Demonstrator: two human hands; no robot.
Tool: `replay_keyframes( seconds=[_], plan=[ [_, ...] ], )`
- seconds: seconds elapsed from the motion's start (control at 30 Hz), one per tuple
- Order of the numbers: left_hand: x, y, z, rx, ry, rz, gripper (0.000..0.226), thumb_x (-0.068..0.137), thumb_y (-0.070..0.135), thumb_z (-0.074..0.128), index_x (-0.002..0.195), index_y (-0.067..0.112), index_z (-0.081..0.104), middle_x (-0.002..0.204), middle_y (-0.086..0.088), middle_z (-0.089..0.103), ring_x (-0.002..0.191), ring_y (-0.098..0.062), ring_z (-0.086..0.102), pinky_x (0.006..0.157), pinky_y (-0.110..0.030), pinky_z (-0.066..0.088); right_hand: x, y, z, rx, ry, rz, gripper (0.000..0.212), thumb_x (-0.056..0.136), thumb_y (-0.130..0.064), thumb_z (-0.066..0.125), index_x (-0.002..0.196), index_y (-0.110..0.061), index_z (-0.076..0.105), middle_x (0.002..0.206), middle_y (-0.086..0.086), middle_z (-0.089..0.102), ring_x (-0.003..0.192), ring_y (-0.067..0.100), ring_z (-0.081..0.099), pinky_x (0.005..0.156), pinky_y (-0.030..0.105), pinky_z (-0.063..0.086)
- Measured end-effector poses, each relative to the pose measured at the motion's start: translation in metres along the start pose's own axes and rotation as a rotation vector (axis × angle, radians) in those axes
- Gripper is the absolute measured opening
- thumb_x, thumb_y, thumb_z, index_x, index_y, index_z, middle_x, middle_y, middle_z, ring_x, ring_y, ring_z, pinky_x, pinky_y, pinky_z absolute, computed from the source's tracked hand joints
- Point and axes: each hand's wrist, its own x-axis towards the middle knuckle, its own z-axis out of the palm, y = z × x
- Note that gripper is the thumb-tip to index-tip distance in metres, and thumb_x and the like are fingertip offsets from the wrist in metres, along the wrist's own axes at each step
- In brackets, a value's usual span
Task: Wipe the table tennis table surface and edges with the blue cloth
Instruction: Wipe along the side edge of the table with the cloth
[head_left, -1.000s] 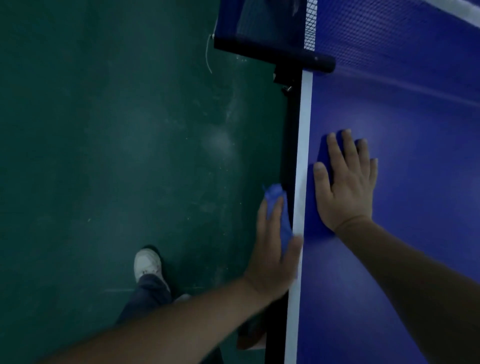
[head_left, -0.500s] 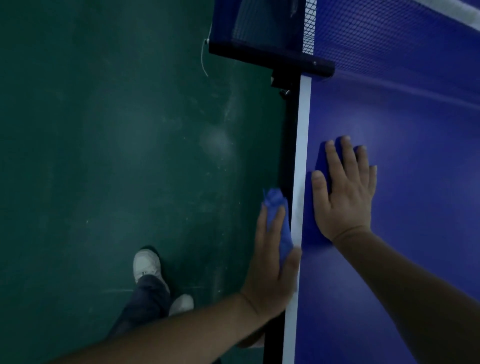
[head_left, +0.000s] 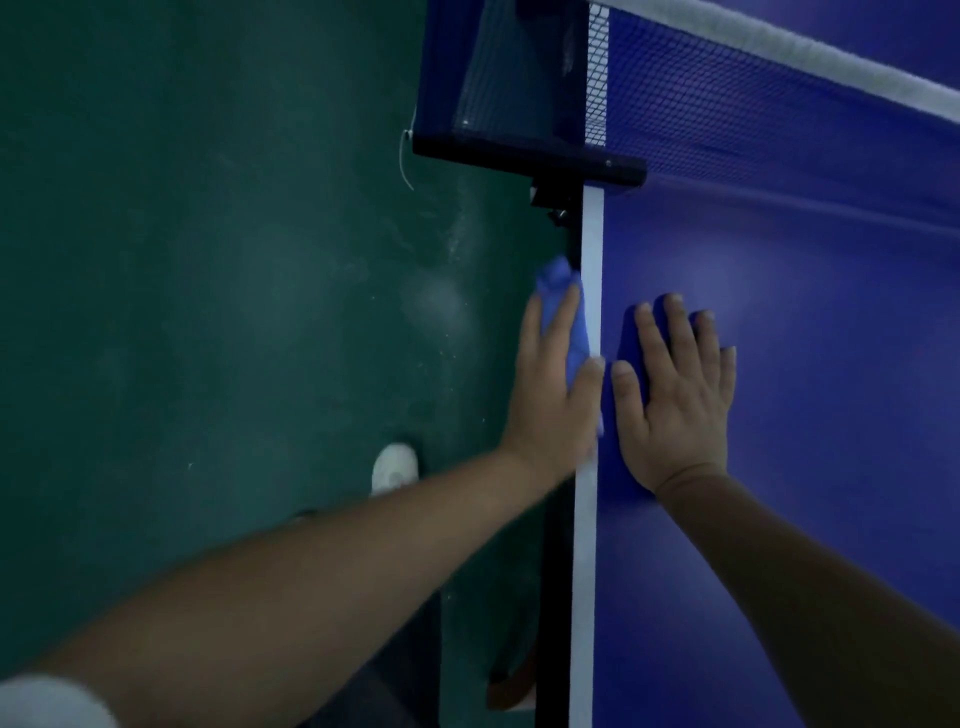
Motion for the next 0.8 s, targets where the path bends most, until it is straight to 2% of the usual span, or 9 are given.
replay_keyframes(
  seconds=[0.13, 0.2, 0.3, 0.33, 0.4, 0.5, 0.6, 0.67, 0.8],
  plan=[
    [-0.083, -0.013, -0.003, 0.01, -0.103, -0.062, 0.06, 0.106, 0.03, 0.04, 0.16, 0.034, 0.015, 0.168, 0.016, -0.002, 0.153, 0.0, -0.005, 0.118, -0.008, 0.001, -0.001, 0.002, 0.003, 0.008, 0.024, -0.003, 0.061, 0.102, -0.05, 0.026, 0.159, -0.028, 0.026, 0.167, -0.002, 0.016, 0.155, 0.027, 0.004, 0.123, 0.056, 0.003],
    [-0.066, -0.008, -0.003, 0.018, -0.115, -0.119, 0.059, 0.106, 0.031, 0.039, 0.159, 0.035, 0.013, 0.168, 0.017, -0.003, 0.151, 0.005, -0.008, 0.115, -0.005, -0.002, -0.001, 0.002, 0.004, 0.0, 0.022, -0.005, 0.06, 0.102, -0.05, 0.026, 0.158, -0.028, 0.025, 0.167, -0.002, 0.016, 0.155, 0.027, 0.003, 0.124, 0.055, 0.002],
    [0.014, 0.007, -0.004, 0.019, -0.08, -0.169, 0.06, 0.105, 0.022, 0.04, 0.16, 0.028, 0.017, 0.169, 0.007, 0.0, 0.144, 0.014, -0.003, 0.106, 0.003, 0.0, 0.0, 0.003, 0.004, -0.009, 0.013, -0.002, 0.061, 0.102, -0.052, 0.025, 0.158, -0.028, 0.025, 0.167, -0.002, 0.016, 0.155, 0.026, 0.003, 0.124, 0.054, 0.001],
    [0.043, 0.013, -0.005, 0.023, -0.06, -0.196, 0.061, 0.105, 0.02, 0.042, 0.16, 0.026, 0.018, 0.169, 0.004, 0.003, 0.144, 0.011, 0.003, 0.107, 0.001, 0.003, 0.0, 0.002, 0.003, -0.008, 0.01, 0.001, 0.061, 0.102, -0.052, 0.025, 0.158, -0.028, 0.026, 0.167, -0.001, 0.017, 0.155, 0.027, 0.003, 0.124, 0.054, 0.002],
    [0.077, 0.025, -0.007, 0.044, -0.031, -0.212, 0.061, 0.104, 0.017, 0.045, 0.16, 0.023, 0.021, 0.168, -0.002, 0.011, 0.149, -0.006, 0.015, 0.114, -0.015, 0.013, 0.0, -0.001, 0.0, -0.013, -0.005, 0.014, 0.061, 0.102, -0.052, 0.025, 0.158, -0.026, 0.027, 0.167, 0.0, 0.018, 0.155, 0.028, 0.005, 0.123, 0.056, 0.004],
    [0.061, 0.037, -0.017, 0.104, -0.097, -0.212, 0.062, 0.103, 0.013, 0.048, 0.159, 0.021, 0.024, 0.164, -0.008, 0.019, 0.149, -0.017, 0.023, 0.122, -0.03, 0.021, 0.0, -0.008, -0.009, -0.021, -0.061, 0.048, 0.063, 0.101, -0.052, 0.027, 0.157, -0.024, 0.03, 0.166, 0.002, 0.02, 0.155, 0.031, 0.007, 0.122, 0.058, 0.008],
    [0.027, 0.049, -0.04, 0.129, -0.184, -0.187, 0.06, 0.101, 0.008, 0.051, 0.157, 0.02, 0.031, 0.162, -0.006, 0.024, 0.148, -0.014, 0.026, 0.122, -0.03, 0.023, 0.012, -0.02, -0.025, 0.011, -0.119, 0.079, 0.065, 0.098, -0.053, 0.031, 0.154, -0.02, 0.039, 0.163, 0.008, 0.03, 0.152, 0.035, 0.018, 0.12, 0.06, 0.019],
    [0.017, 0.069, -0.05, 0.127, -0.21, -0.174, 0.058, 0.1, 0.006, 0.053, 0.155, 0.018, 0.036, 0.16, -0.004, 0.028, 0.147, -0.009, 0.029, 0.121, -0.027, 0.024, 0.025, -0.034, -0.043, 0.06, -0.098, 0.027, 0.062, 0.099, -0.049, 0.035, 0.146, -0.012, 0.05, 0.157, 0.013, 0.04, 0.147, 0.037, 0.031, 0.116, 0.058, 0.031],
    [0.031, 0.131, -0.067, 0.1, -0.228, -0.091, 0.057, 0.1, 0.003, 0.055, 0.153, 0.013, 0.037, 0.158, -0.004, 0.031, 0.146, -0.006, 0.03, 0.121, -0.027, 0.026, 0.058, -0.071, -0.094, 0.205, 0.128, -0.114, 0.046, 0.102, -0.032, 0.046, 0.135, -0.003, 0.06, 0.145, 0.015, 0.052, 0.137, 0.032, 0.044, 0.115, 0.04, 0.035]
  ],
)
